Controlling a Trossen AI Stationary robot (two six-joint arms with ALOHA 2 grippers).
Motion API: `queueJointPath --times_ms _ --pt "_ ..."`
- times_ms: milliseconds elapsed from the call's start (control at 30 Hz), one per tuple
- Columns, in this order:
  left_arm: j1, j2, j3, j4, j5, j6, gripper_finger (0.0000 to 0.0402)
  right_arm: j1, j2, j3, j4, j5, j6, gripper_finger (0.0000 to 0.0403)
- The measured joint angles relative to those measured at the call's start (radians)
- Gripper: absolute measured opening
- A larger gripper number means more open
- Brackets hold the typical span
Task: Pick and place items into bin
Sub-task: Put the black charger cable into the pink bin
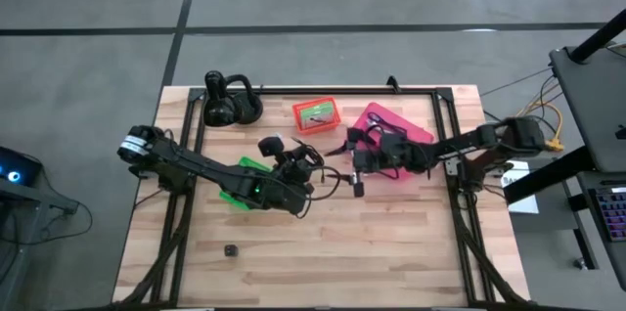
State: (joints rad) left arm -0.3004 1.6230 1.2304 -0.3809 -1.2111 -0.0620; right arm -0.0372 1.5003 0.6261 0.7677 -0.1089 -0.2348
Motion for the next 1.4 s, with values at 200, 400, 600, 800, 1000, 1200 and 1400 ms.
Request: queueJointPath --times_ms 200,400,600,800,1000,1200,1400 --pt "0.0 0.0 -0.001 0.008 -0.001 0.0 0.0011 0.0 0.029 0.026 0.018 0.0 0.016 0.025" --pt "0.0 0.0 -0.011 0.008 0.0 0.027 0.0011 0.0 0.04 0.032 0.053 0.0 0.048 0.0249" --pt "0.0 0.0 -0.042 0.133 0.001 0.09 0.0011 0.0 0.04 0.03 0.055 0.001 0.074 0.0244" --pt "0.002 0.028 -0.079 0.324 0.005 0.283 0.0011 0.0 0.04 0.03 0.054 0.001 0.075 0.0243" --pt "0.006 0.071 -0.066 0.362 0.002 0.315 0.0011 0.0 0.041 0.026 0.051 0.004 0.088 0.0233" --pt "0.007 0.072 -0.066 0.369 0.002 0.317 0.0011 0.0 0.042 0.021 0.037 0.004 0.109 0.022" --pt "0.006 0.07 -0.066 0.408 0.002 0.357 0.0011 -0.001 0.042 0.02 0.027 0.013 0.111 0.0205"
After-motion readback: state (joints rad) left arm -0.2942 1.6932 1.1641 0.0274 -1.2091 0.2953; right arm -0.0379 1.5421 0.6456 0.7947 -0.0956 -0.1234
